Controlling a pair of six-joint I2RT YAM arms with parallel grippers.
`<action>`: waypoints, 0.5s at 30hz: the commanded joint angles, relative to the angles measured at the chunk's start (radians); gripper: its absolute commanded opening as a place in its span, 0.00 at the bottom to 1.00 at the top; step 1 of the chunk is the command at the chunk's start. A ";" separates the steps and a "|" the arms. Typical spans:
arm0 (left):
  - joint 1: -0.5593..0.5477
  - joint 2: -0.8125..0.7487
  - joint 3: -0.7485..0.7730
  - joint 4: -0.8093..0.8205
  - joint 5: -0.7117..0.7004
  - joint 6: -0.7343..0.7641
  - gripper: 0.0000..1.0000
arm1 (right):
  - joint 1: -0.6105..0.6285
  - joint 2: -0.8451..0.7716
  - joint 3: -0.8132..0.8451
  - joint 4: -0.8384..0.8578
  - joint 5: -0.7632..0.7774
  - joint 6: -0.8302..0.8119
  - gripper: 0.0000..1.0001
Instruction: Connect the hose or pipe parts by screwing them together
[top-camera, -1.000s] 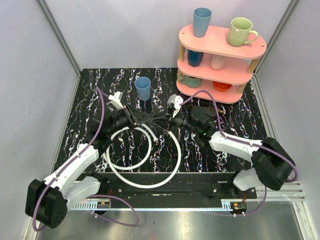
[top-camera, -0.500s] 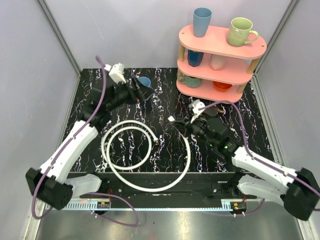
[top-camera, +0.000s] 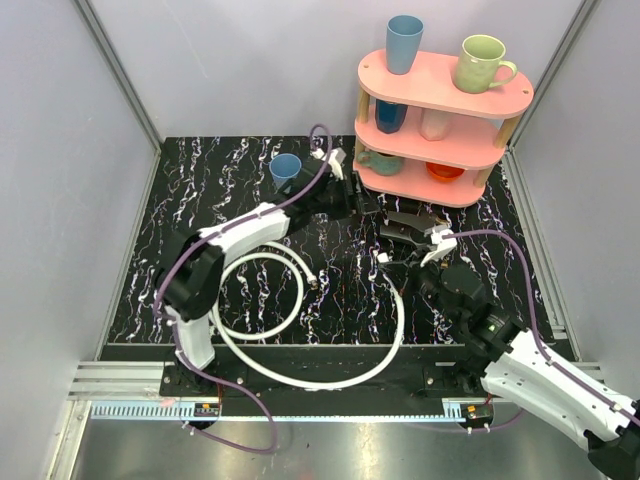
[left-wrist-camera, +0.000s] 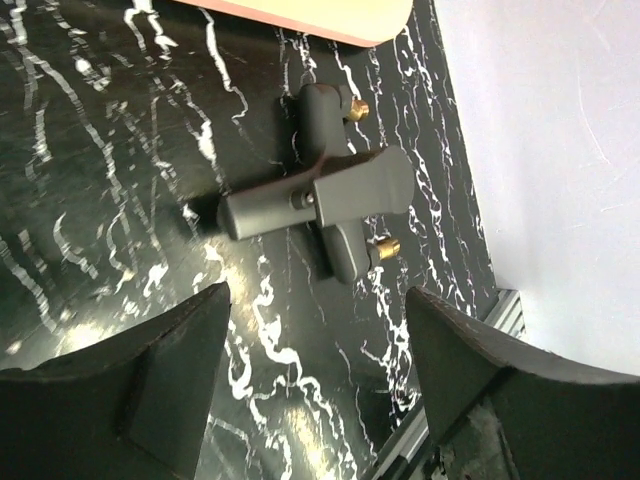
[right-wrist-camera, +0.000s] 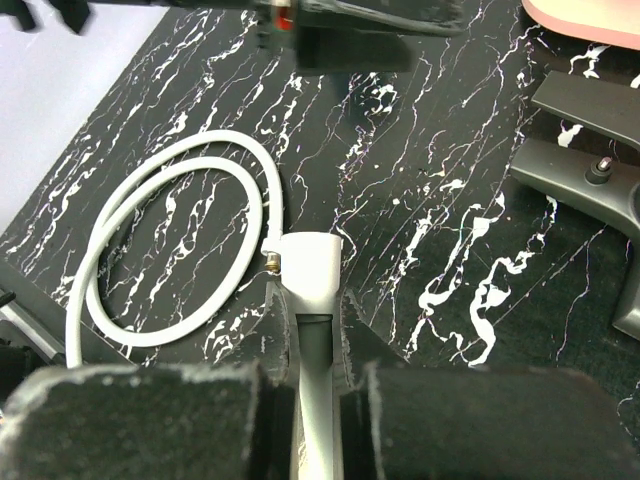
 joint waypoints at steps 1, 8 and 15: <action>-0.018 0.112 0.117 0.233 0.096 -0.078 0.73 | 0.003 -0.034 0.008 -0.048 0.028 0.059 0.00; -0.045 0.246 0.206 0.254 0.121 -0.105 0.69 | 0.003 -0.053 0.008 -0.060 0.027 0.069 0.00; -0.054 0.311 0.209 0.317 0.163 -0.158 0.59 | 0.003 -0.063 0.016 -0.071 0.030 0.061 0.00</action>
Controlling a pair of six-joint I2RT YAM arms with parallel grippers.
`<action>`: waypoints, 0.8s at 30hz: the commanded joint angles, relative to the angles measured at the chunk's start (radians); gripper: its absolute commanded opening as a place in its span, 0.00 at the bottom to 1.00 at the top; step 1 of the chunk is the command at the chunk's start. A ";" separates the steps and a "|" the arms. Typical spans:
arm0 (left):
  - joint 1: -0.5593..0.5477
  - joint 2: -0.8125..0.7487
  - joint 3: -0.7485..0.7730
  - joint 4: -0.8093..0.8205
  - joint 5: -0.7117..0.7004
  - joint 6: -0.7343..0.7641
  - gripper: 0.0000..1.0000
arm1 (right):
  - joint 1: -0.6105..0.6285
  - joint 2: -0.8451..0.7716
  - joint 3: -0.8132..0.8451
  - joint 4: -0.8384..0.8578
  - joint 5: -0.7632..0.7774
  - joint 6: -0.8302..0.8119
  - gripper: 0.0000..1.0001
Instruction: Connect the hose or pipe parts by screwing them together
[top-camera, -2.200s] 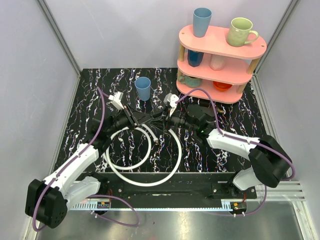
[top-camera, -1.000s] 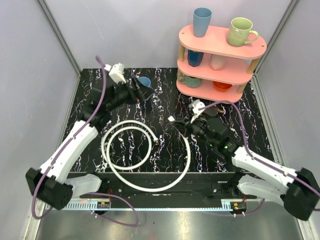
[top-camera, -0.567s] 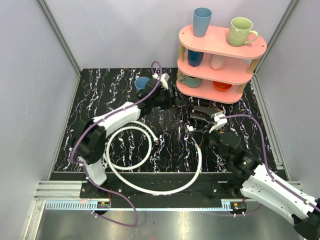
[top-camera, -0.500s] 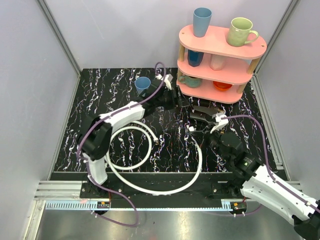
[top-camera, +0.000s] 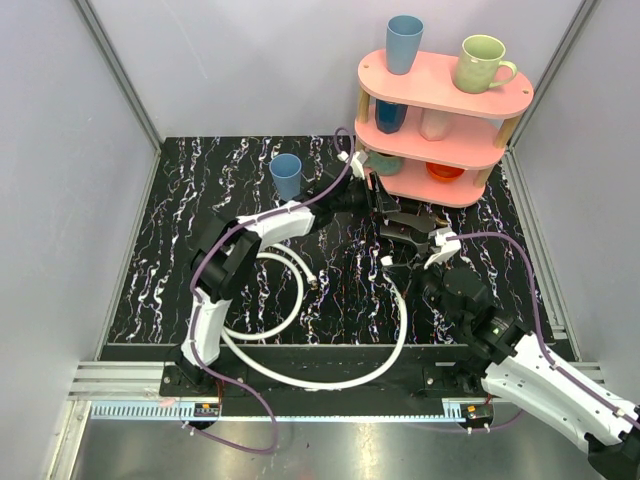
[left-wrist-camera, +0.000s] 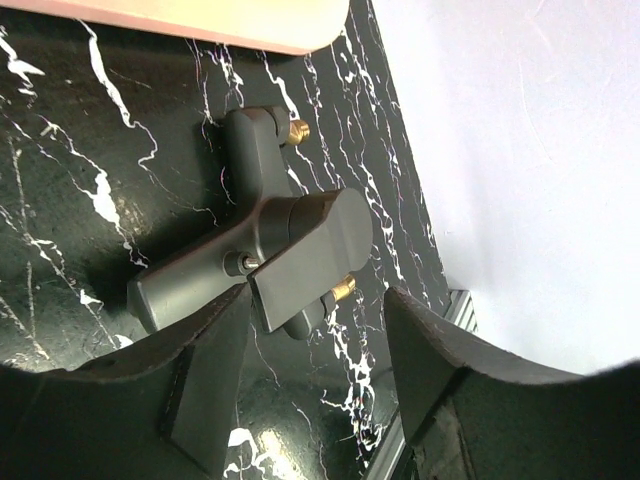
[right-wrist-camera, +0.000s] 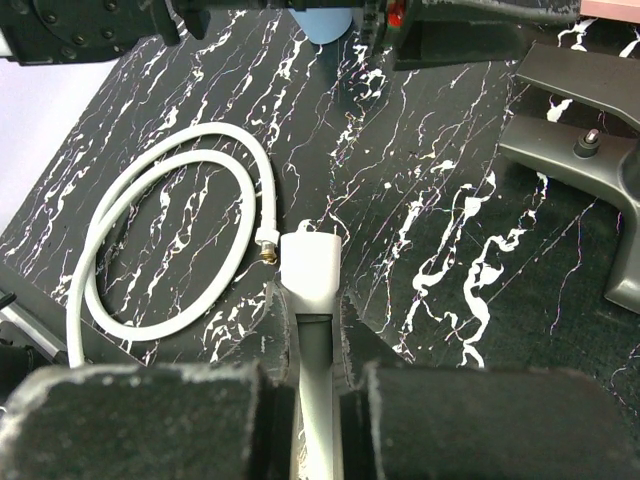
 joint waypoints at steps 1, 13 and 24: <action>-0.013 0.025 0.020 0.115 0.056 -0.049 0.59 | 0.003 -0.016 0.017 0.001 0.012 0.017 0.00; -0.024 0.028 -0.025 0.237 0.137 -0.152 0.12 | 0.003 -0.033 0.022 -0.005 0.026 0.014 0.00; 0.078 -0.153 -0.175 0.120 0.139 -0.063 0.00 | 0.003 -0.026 0.019 -0.007 0.035 0.021 0.00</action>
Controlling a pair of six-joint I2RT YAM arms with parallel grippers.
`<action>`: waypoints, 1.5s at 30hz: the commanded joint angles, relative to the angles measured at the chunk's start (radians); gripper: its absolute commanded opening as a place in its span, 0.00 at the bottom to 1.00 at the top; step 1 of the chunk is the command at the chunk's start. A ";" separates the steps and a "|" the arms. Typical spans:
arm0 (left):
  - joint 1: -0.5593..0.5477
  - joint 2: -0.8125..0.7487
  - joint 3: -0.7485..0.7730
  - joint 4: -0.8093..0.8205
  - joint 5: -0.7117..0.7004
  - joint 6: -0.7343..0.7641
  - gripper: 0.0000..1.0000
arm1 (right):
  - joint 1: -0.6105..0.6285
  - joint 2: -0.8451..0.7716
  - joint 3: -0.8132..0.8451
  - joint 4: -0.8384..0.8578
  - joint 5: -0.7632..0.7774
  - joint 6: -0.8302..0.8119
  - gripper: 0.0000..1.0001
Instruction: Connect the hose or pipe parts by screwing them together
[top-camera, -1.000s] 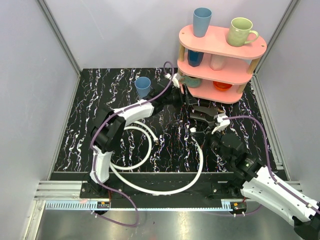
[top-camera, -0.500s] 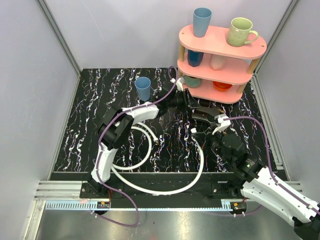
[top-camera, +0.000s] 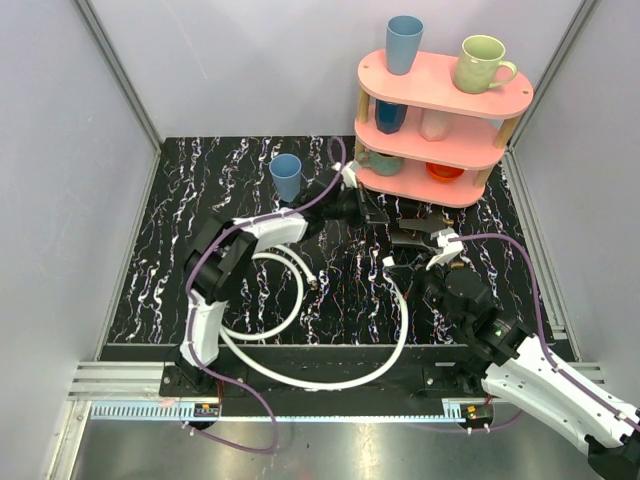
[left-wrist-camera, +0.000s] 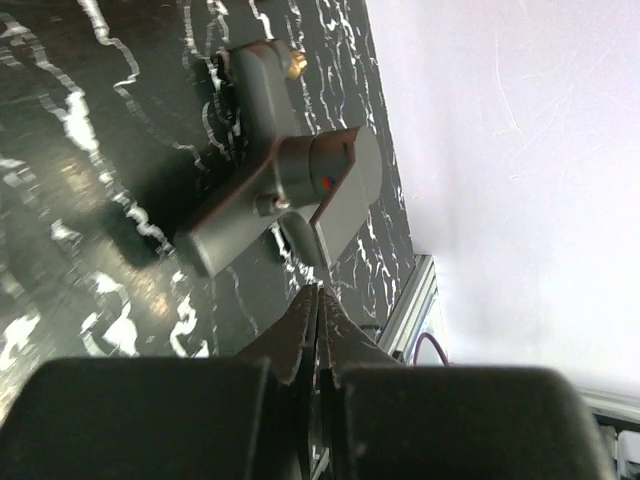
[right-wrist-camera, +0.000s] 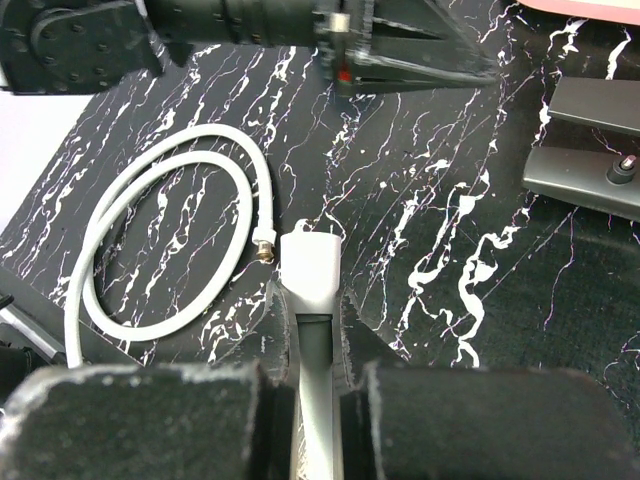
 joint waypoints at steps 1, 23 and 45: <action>0.076 -0.166 -0.082 0.014 0.013 0.050 0.00 | 0.003 -0.006 0.016 0.021 0.032 0.023 0.00; -0.073 0.034 0.123 0.002 -0.015 0.067 0.62 | 0.003 -0.062 0.023 -0.016 0.069 0.035 0.00; -0.070 0.143 0.192 0.106 0.043 -0.048 0.06 | 0.003 -0.063 0.028 -0.015 0.075 0.018 0.00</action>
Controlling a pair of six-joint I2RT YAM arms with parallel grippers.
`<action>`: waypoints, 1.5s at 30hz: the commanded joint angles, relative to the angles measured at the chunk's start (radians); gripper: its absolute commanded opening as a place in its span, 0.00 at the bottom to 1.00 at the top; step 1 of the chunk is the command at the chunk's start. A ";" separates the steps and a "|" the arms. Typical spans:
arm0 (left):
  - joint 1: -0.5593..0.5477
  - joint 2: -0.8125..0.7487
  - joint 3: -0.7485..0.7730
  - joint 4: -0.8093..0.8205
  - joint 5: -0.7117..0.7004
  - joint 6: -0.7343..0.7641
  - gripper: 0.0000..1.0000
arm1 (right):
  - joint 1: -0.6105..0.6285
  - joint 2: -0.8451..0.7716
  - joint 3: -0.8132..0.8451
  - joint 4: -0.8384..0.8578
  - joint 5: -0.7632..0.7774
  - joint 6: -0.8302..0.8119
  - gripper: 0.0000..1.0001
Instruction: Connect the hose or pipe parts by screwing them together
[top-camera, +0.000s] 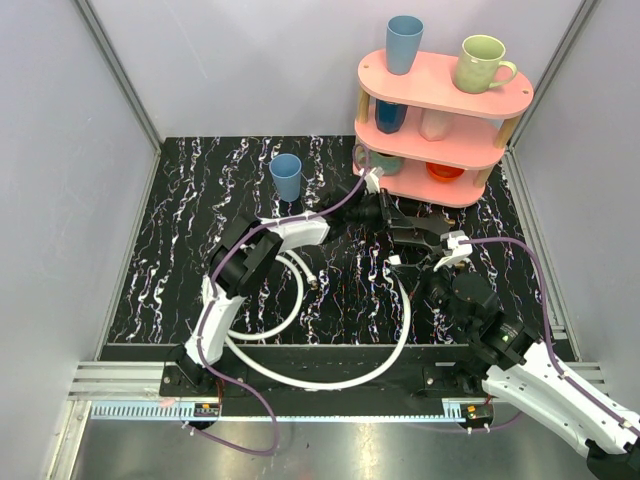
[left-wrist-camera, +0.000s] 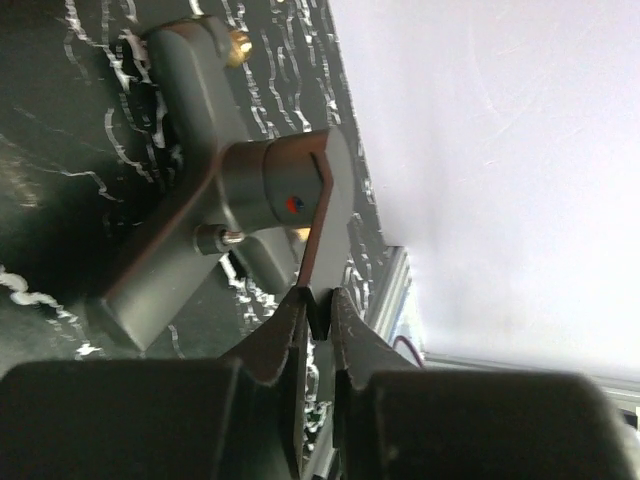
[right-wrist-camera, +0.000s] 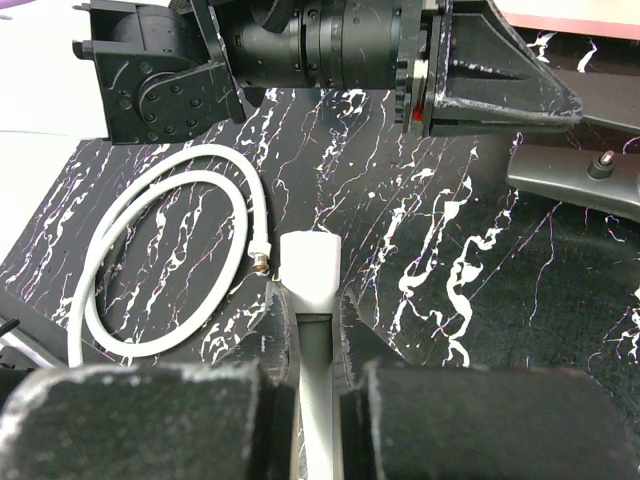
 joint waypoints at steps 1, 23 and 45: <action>0.003 -0.006 0.054 0.041 0.023 0.010 0.03 | 0.003 -0.001 0.031 0.025 0.028 -0.004 0.00; 0.419 -0.345 -0.175 -0.715 0.239 0.560 0.00 | 0.003 0.045 0.042 0.040 0.040 -0.024 0.00; 0.668 -0.450 -0.103 -1.066 -0.060 0.783 0.36 | 0.001 0.008 0.033 0.028 0.035 -0.030 0.00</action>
